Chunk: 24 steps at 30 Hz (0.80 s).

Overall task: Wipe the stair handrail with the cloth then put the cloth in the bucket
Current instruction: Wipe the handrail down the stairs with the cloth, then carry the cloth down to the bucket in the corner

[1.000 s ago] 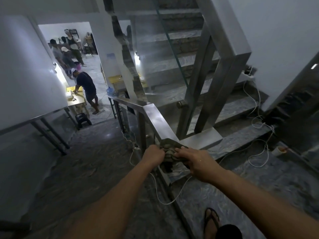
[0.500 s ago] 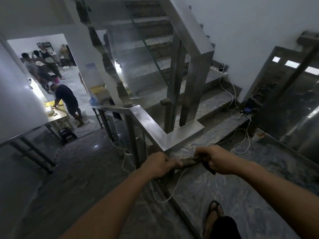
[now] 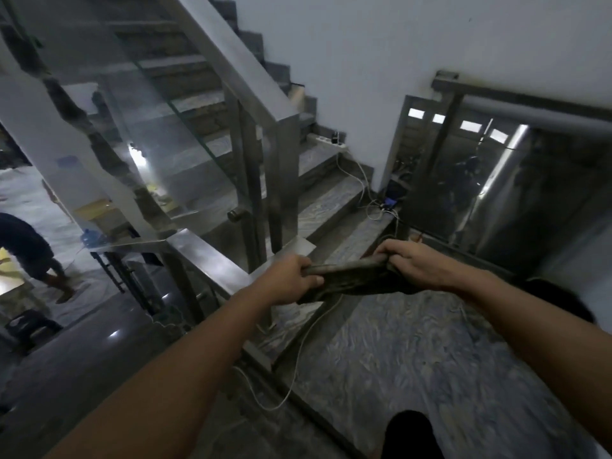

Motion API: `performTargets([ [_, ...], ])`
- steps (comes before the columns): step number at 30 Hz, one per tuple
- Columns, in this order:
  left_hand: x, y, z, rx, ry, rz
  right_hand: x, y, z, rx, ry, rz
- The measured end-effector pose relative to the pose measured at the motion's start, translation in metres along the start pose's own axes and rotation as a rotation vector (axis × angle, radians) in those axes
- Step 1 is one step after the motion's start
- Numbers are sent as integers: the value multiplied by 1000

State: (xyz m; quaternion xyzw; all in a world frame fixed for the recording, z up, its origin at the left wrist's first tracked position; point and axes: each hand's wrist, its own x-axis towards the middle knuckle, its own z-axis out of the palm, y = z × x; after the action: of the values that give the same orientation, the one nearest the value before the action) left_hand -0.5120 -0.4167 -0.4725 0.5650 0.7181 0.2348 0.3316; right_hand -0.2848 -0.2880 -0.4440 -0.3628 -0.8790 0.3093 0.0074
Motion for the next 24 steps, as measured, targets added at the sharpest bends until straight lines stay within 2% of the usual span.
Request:
performTargets([
  [3,20,16,-6,82,-5,57,-10,7,-9,82,71,15],
  [11,79,55,-6,164,-97,138,-14,61,-38,11,124,69],
  [18,138,98,10,247,-68,203,-3,128,-76,-63,160,144],
  [24,190,134,23,305,-64,259,-9,172,-108,-31,180,186],
])
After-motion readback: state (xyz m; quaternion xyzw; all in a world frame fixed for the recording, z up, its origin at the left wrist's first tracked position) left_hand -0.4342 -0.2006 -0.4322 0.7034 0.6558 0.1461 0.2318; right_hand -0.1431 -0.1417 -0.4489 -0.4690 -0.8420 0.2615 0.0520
